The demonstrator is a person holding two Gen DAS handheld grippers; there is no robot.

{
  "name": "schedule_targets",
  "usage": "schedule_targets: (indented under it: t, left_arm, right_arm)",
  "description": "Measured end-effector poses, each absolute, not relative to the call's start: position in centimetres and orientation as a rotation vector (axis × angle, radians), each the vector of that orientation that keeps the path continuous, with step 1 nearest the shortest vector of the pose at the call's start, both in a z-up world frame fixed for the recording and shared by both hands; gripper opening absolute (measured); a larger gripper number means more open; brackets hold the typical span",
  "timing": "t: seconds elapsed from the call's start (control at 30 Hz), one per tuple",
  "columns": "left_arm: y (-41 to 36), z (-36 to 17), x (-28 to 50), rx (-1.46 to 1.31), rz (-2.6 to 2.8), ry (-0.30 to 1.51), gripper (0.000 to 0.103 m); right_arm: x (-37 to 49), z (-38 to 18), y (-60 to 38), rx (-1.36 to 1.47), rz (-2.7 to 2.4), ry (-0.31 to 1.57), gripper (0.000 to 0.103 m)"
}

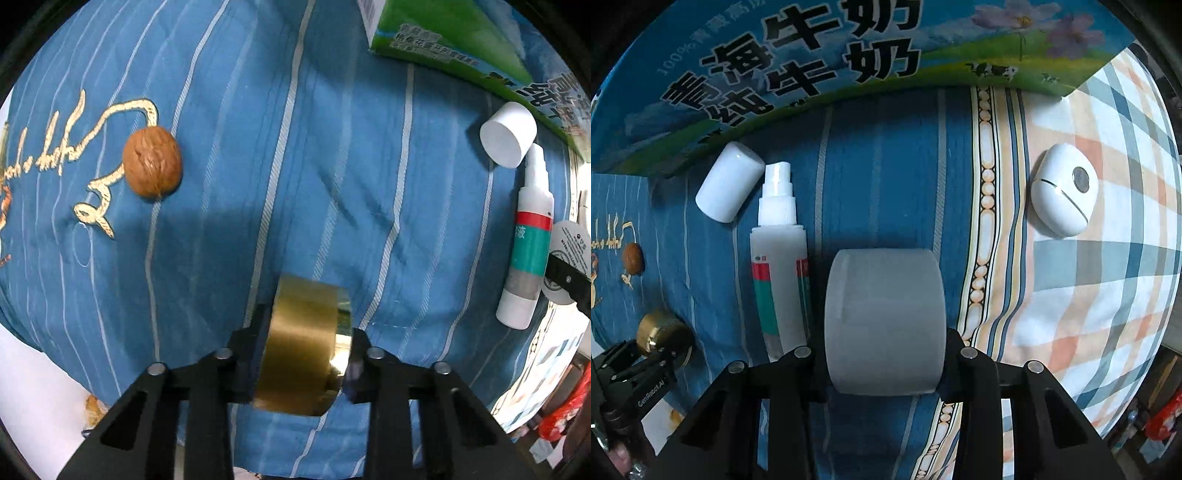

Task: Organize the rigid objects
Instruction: 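Grasp the gold tin with the left tool while the right tool grasps the white tape roll, then lift the gold tin and tape roll and carry them over the box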

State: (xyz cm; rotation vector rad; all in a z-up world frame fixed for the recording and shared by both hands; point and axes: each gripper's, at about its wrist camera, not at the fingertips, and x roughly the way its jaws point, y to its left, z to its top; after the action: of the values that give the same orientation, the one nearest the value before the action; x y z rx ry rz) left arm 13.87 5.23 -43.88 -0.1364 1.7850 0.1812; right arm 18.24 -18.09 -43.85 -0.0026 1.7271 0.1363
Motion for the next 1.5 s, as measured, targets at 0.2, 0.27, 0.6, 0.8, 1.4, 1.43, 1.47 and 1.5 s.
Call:
schedule_targets:
  t: [0.2,0.27,0.6,0.8,1.4,1.43,1.47,1.5]
  left_arm:
    - [4.5,-42.3,12.9,-0.130,0.192,1.740,0.026]
    - [4.0,-41.3,12.6,-0.128,0.183,1.716,0.026]
    - [-2.0,-33.3,10.9,-0.160,0.025,1.585,0.026]
    - [-5.0,-26.2,12.5,-0.155,-0.071,1.470,0.026]
    - [-5.4,-20.4,22.4,-0.153,-0.119,1.334,0.026]
    - [-5.3,-20.4,23.5,-0.158,-0.117,1.330,0.026]
    - [-5.2,-20.4,24.2,-0.161,-0.115,1.328,0.026]
    - [-4.9,-20.5,25.6,-0.161,-0.110,1.327,0.026]
  right_arm:
    - [17.2,-43.4,-17.7,-0.074,0.144,1.705,0.041]
    - [16.4,-43.3,-17.6,-0.077,0.152,1.704,0.041]
    - [13.3,-36.1,-19.6,0.004,0.252,1.632,0.041]
    - [13.2,-28.6,-21.3,0.032,0.284,1.515,0.041]
    - [20.7,-20.1,-21.7,0.094,0.315,1.358,0.041]
    - [21.5,-20.2,-21.6,0.092,0.316,1.352,0.041]
    - [22.3,-20.2,-21.5,0.090,0.313,1.348,0.041]
    - [23.3,-20.3,-21.4,0.091,0.308,1.344,0.041]
